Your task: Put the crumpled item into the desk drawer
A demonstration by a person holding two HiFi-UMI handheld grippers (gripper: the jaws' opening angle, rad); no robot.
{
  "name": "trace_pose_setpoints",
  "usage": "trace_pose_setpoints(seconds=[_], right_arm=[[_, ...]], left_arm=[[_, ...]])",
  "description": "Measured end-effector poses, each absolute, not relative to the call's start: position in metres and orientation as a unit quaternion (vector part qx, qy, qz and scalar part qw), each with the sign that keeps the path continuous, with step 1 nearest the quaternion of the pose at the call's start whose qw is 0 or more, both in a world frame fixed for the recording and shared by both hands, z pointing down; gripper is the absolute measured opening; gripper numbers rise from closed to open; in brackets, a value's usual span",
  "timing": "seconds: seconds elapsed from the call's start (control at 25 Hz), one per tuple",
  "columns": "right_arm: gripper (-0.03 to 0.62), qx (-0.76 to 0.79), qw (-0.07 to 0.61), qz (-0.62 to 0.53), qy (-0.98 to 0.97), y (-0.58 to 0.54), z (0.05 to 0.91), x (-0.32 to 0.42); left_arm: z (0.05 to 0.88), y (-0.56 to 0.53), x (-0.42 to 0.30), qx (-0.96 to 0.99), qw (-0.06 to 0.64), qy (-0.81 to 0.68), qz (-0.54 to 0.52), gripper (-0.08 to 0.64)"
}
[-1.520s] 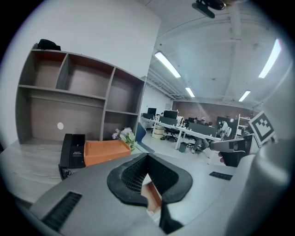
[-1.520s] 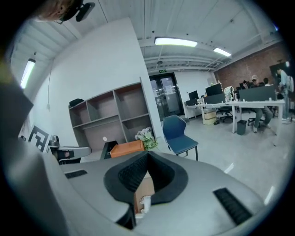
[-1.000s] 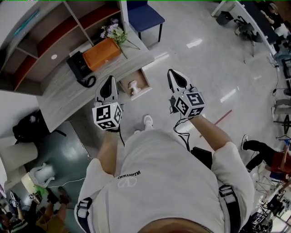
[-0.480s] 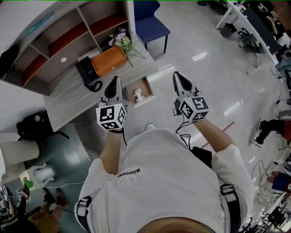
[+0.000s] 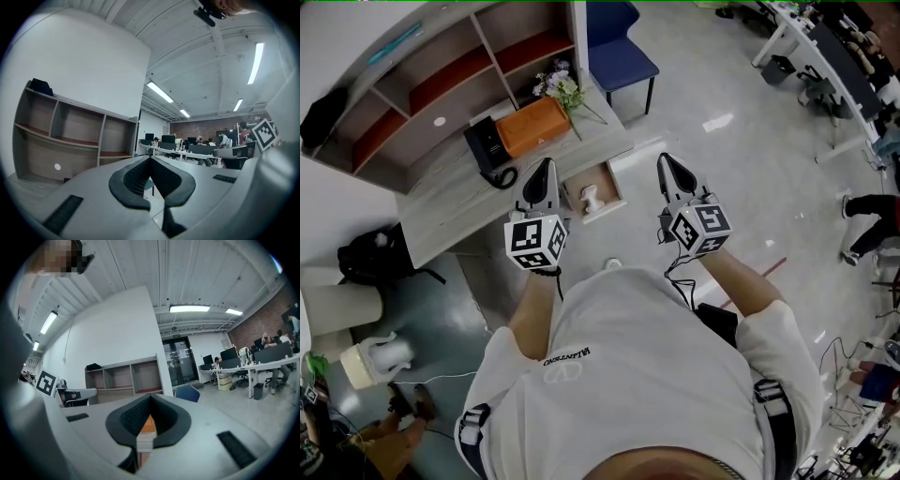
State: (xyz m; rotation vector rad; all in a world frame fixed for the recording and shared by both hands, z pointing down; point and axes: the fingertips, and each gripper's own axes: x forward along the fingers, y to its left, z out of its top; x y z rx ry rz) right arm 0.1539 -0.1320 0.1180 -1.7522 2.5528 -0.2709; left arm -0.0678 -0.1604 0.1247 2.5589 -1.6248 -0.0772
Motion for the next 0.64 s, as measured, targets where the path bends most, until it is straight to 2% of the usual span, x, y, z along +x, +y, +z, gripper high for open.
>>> trace_pose_setpoints(seconds=[0.64], right_arm=[[-0.003, -0.565, 0.017, -0.087, 0.82, -0.1289, 0.1168, 0.1516]], left_arm=[[0.121, -0.1549, -0.0648, 0.848, 0.056, -0.527, -0.02, 0.002]])
